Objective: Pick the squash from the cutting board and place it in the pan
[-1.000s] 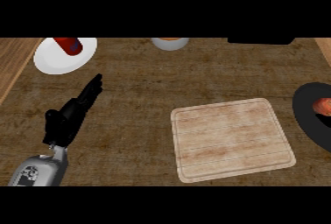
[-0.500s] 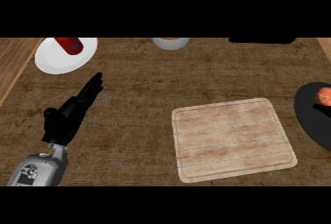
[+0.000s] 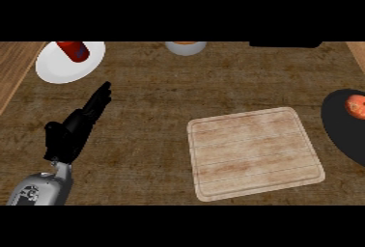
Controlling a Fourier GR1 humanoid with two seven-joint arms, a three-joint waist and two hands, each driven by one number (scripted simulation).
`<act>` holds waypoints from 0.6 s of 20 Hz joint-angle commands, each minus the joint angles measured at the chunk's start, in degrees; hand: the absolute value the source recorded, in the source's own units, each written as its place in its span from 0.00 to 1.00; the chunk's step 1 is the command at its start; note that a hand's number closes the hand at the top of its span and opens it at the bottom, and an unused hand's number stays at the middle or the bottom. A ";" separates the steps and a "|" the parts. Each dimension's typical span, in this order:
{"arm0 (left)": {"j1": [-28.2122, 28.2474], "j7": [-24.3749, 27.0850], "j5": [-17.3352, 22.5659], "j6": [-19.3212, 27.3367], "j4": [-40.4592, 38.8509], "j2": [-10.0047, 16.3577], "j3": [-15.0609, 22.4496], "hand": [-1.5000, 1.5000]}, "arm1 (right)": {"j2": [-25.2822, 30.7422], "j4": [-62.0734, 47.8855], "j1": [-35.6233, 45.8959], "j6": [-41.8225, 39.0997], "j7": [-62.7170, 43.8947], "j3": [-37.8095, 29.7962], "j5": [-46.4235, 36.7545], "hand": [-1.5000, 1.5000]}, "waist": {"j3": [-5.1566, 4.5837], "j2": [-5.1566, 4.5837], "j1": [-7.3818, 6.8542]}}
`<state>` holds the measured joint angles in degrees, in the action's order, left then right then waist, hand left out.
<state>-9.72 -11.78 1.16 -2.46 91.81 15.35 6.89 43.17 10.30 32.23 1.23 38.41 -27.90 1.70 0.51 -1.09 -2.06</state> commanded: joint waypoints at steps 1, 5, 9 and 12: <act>1.45 1.15 -0.62 0.01 0.28 -0.34 0.16 0.50 | 2.17 -1.09 -4.09 -9.26 4.84 -1.67 1.75 0.00 | -0.12 0.24 0.47; 1.74 -0.88 1.30 -1.90 2.04 1.42 -1.42 0.50 | 3.10 -0.75 -10.34 -13.95 14.02 -3.20 2.94 0.00 | -0.06 0.38 0.73; -1.41 -1.18 -0.84 0.38 -0.98 -1.42 -0.65 0.50 | 0.40 -0.89 -12.15 -13.78 19.42 -3.25 2.90 0.00 | -0.17 0.47 1.16; 1.69 -3.26 0.52 -1.08 4.18 0.10 -1.16 0.50 | 2.39 -0.88 -16.57 -18.52 22.88 -3.99 3.60 0.00 | -0.12 0.67 1.06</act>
<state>-9.08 -13.52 1.14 -3.01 93.43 15.26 5.88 45.92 9.58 20.14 -12.84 53.55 -31.34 4.85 0.37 -0.58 -1.10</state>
